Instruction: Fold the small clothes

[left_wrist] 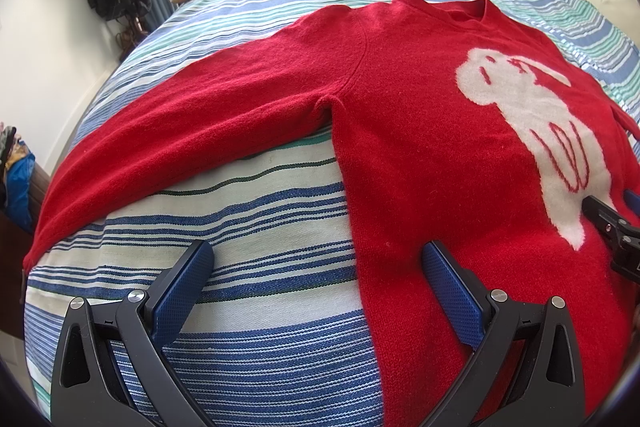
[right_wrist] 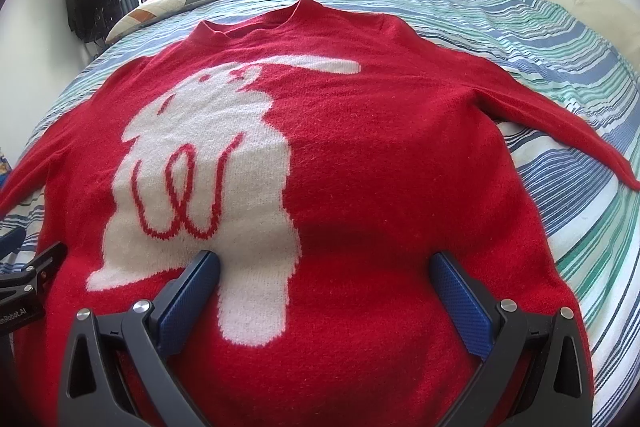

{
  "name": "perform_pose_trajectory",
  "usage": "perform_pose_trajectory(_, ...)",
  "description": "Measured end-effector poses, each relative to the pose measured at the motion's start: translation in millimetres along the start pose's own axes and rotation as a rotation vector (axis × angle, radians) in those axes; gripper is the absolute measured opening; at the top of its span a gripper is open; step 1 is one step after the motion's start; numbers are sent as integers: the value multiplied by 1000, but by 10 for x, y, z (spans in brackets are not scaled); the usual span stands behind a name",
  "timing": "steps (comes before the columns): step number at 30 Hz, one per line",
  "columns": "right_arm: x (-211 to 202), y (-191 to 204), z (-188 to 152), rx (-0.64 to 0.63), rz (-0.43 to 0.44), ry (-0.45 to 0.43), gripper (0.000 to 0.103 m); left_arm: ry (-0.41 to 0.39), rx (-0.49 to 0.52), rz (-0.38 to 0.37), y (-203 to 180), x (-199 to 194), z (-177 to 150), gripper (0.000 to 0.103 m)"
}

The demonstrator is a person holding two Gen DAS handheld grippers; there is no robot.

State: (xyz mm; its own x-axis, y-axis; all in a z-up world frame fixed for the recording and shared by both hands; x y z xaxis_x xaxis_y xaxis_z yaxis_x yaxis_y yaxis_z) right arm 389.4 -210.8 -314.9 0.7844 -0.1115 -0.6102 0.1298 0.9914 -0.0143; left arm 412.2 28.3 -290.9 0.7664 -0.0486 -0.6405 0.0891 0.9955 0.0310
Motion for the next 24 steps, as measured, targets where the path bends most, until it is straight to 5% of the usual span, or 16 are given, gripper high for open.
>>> perform_pose_trajectory(15, -22, -29, 23, 33, 34, 4, 103, 0, 0, -1, 0, 0, 0, 103)
perform_pose_trajectory(24, -807, -443, 4, 261, 330, -21, 103, -5, -1, 2, 0, -7, 0, 103)
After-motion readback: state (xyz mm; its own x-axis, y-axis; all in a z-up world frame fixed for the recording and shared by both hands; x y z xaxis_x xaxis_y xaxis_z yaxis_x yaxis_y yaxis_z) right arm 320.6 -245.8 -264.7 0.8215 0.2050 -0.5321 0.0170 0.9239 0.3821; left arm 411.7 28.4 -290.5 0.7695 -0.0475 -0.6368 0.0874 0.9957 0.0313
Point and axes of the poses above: each gripper's, at about its wrist camera, not at the fingertips, and x roughly the way its jaws point, y to its left, z to its top, the point moved 6 cm from there along x, roughly the way its jaws point, and after that the axes turned 15 degrees about -y, right-handed, at the moved point
